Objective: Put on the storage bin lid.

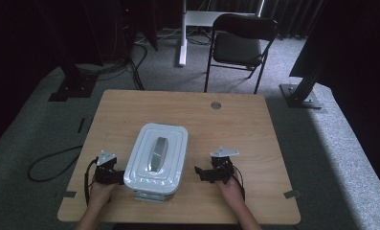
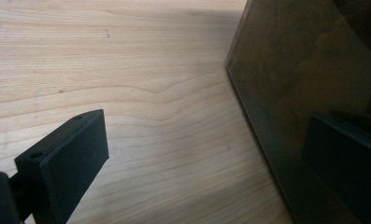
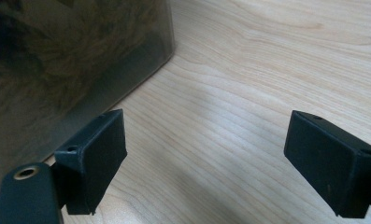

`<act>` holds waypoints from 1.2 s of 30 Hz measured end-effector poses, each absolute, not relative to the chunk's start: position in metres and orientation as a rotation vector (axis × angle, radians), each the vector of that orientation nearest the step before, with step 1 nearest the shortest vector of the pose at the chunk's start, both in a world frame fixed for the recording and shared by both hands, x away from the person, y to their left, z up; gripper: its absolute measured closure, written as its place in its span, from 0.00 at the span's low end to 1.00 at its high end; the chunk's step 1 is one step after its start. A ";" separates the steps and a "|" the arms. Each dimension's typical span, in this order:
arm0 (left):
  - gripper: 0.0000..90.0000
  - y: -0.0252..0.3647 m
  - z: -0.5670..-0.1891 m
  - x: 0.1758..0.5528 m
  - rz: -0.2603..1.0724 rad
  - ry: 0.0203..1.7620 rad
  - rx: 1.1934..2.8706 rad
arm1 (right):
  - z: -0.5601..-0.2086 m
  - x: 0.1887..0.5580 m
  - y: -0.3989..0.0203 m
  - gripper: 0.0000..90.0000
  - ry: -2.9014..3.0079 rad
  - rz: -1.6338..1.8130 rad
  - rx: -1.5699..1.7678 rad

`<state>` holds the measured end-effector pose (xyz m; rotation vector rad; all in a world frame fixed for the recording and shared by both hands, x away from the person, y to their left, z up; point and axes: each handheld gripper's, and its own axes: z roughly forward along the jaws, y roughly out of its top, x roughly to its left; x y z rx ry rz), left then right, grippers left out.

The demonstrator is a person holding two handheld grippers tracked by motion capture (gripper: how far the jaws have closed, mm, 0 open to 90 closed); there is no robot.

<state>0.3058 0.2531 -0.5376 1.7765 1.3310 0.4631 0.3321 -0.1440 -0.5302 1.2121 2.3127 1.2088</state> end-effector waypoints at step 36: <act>0.02 0.224 -0.536 0.310 0.486 1.202 1.846 | -0.536 0.320 -0.187 0.14 2.241 1.184 1.284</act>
